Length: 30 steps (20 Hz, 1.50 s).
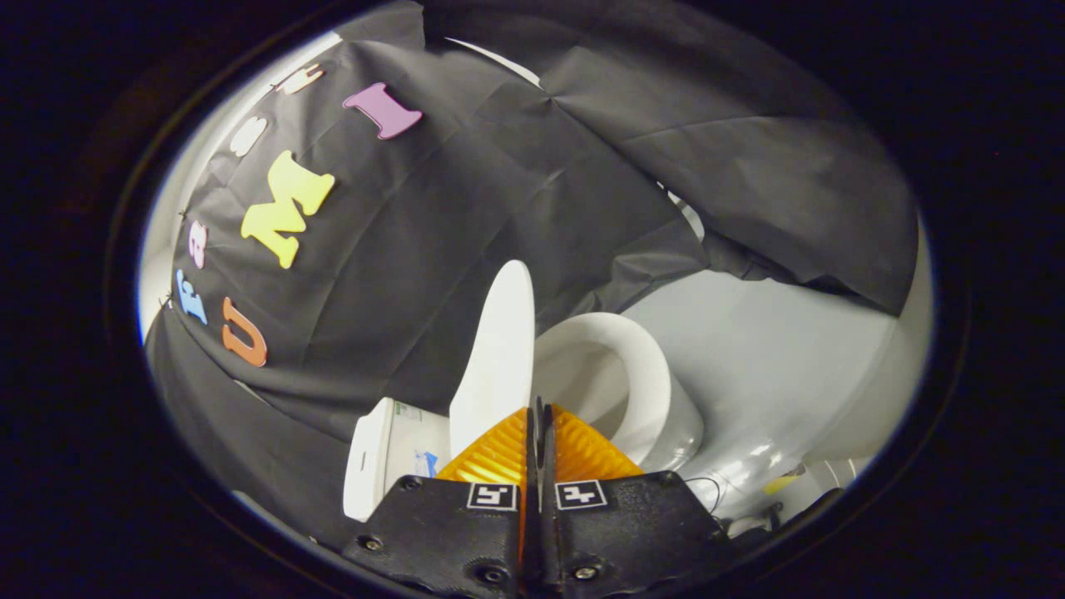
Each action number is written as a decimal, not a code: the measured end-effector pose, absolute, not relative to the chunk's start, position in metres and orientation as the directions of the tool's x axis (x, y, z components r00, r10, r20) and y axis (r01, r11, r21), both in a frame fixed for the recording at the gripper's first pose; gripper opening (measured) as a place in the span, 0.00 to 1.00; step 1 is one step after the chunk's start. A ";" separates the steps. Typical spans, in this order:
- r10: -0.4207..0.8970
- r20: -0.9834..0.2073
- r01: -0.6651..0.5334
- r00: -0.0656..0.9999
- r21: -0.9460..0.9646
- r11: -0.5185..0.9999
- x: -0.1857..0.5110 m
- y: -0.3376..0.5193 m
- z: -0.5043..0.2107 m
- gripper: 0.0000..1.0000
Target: Open the toilet lid.
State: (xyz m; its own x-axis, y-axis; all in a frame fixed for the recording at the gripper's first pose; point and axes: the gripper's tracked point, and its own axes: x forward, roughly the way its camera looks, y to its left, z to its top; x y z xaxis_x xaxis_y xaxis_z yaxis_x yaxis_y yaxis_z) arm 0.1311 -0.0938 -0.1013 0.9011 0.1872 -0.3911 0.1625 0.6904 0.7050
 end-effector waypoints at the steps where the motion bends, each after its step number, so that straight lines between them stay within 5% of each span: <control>1: 0.187 -0.387 0.158 0.903 0.703 0.694 0.131 -0.091 -0.099 0.04; 30: 0.045 -0.329 0.110 0.943 0.435 0.894 0.119 0.012 0.005 0.04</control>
State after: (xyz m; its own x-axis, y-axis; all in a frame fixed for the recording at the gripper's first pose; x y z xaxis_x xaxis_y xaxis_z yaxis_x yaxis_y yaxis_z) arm 0.1186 0.0123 0.0049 0.9431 0.0447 -0.3295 0.1095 0.8938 0.4348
